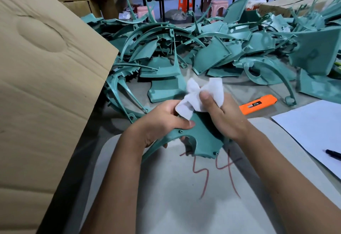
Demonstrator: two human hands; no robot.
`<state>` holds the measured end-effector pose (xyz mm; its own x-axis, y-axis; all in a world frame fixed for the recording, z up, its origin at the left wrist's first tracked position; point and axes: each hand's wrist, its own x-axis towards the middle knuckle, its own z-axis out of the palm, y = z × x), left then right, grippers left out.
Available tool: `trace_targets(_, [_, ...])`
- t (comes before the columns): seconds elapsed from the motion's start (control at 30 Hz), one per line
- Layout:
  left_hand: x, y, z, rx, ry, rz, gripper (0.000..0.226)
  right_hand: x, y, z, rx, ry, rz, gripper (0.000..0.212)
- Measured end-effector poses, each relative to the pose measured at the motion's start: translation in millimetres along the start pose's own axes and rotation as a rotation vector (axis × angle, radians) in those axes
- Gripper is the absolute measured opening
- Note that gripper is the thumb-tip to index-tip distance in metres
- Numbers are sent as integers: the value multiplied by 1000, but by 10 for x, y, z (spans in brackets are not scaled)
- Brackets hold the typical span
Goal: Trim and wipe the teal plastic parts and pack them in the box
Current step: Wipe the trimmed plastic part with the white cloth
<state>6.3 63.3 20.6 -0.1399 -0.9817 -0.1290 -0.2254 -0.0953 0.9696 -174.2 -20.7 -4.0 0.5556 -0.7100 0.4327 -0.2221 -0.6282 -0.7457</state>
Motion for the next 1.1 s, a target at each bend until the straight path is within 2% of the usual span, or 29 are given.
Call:
trace_targets(0.1, [-1, 25, 30, -33, -33, 30, 35, 47, -23, -60, -18, 65, -5, 16])
trace_targets(0.17, [-14, 47, 50, -66, -65, 43, 34, 65, -4, -122, 109, 100, 27, 13])
trace_targets(0.23, [-13, 67, 67, -54, -89, 68, 33, 56, 44, -147, 216, 167, 101, 16])
trace_targets(0.33, [-7, 74, 67, -46, -100, 62, 31, 78, 90, -96, 122, 249, 216, 32])
trace_targets(0.43, [-39, 78, 51, -29, -104, 65, 27, 115, 176, -178, -14, 495, 343, 30])
trace_targets(0.5, [-80, 81, 17, -24, -122, 73, 29, 93, 211, -298, 27, 693, 391, 24])
trace_targets(0.53, [-89, 89, -2, -24, -133, 71, 29, 72, 193, -319, 95, 735, 359, 23])
trace_targets(0.57, [-86, 90, -13, -29, -142, 66, 29, 54, 155, -314, 185, 724, 312, 24])
trace_targets(0.63, [-73, 91, -15, -44, -148, 58, 32, 37, 26, -220, 343, 531, 217, 32])
trace_targets(0.7, [-67, 88, -4, -49, -130, 53, 40, 31, -49, -119, 242, 228, 157, 32])
trace_targets(0.73, [-66, 83, 0, -43, -117, 48, 43, 38, -27, -86, 144, 127, 130, 32])
trace_targets(0.77, [-67, 79, -2, -37, -115, 41, 44, 56, 19, -63, 74, 110, 128, 33])
trace_targets(0.87, [-80, 106, -15, -12, -132, 32, 32, 87, 139, -113, 18, 284, 308, 42])
trace_targets(0.97, [-143, 142, -88, -15, -39, 92, 29, 85, 272, -298, -25, 501, 470, 47])
trace_targets(1.03, [-195, 173, -140, -50, -8, 134, 26, 55, 249, -350, 109, 615, 423, 45])
trace_targets(1.1, [-207, 184, -138, -77, -27, 123, 31, 33, 120, -282, 294, 600, 301, 39])
